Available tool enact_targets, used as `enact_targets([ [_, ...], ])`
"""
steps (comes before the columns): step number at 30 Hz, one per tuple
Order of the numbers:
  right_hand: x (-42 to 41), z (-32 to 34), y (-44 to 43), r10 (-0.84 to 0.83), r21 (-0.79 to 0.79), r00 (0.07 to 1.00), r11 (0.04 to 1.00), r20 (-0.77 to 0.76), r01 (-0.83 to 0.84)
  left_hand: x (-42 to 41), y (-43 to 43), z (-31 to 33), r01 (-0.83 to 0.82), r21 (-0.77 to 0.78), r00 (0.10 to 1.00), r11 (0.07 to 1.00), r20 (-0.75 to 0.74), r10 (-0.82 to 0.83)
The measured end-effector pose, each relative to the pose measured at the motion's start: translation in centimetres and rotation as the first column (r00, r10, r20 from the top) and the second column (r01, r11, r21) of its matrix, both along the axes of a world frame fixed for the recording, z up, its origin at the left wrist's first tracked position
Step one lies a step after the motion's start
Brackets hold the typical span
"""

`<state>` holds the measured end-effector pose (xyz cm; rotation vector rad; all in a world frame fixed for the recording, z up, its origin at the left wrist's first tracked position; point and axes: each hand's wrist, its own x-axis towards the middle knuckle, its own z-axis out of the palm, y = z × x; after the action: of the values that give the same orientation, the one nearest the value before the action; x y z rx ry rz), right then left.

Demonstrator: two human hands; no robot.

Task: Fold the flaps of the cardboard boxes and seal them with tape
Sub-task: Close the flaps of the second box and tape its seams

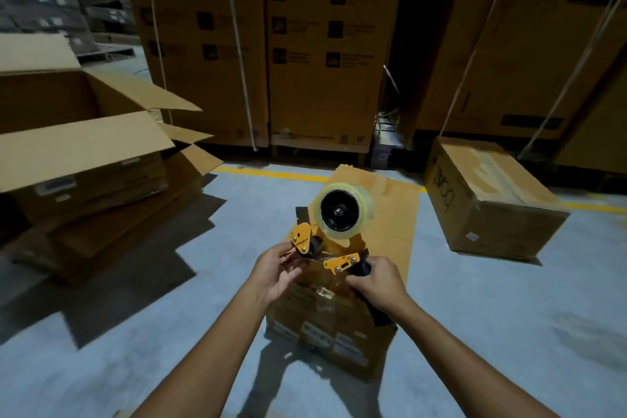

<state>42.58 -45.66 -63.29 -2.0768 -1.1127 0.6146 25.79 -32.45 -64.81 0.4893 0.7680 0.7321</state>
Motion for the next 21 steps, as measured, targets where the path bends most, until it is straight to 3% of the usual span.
enact_targets([
  [3,-0.9,0.5,0.8,0.030,-0.001,0.998,1.000,0.052,-0.030,-1.5,0.7,-0.5,0.023,-0.040,1.000,0.999,0.018,-0.022],
  [11,-2.2,0.4,2.9,0.068,-0.034,0.998,0.997,0.012,-0.067,-3.5,3.2,-1.7,0.054,-0.054,0.998,0.997,0.032,-0.052],
  [16,-2.1,0.4,4.0,0.121,-0.113,0.992,0.987,0.035,-0.116,-4.0,3.9,-1.8,0.050,0.043,0.997,0.998,-0.055,-0.047],
  [21,-2.5,0.4,4.7,0.178,-0.123,0.984,0.976,-0.021,-0.179,-4.1,4.7,-2.3,-0.014,0.040,0.987,0.999,-0.161,0.020],
])
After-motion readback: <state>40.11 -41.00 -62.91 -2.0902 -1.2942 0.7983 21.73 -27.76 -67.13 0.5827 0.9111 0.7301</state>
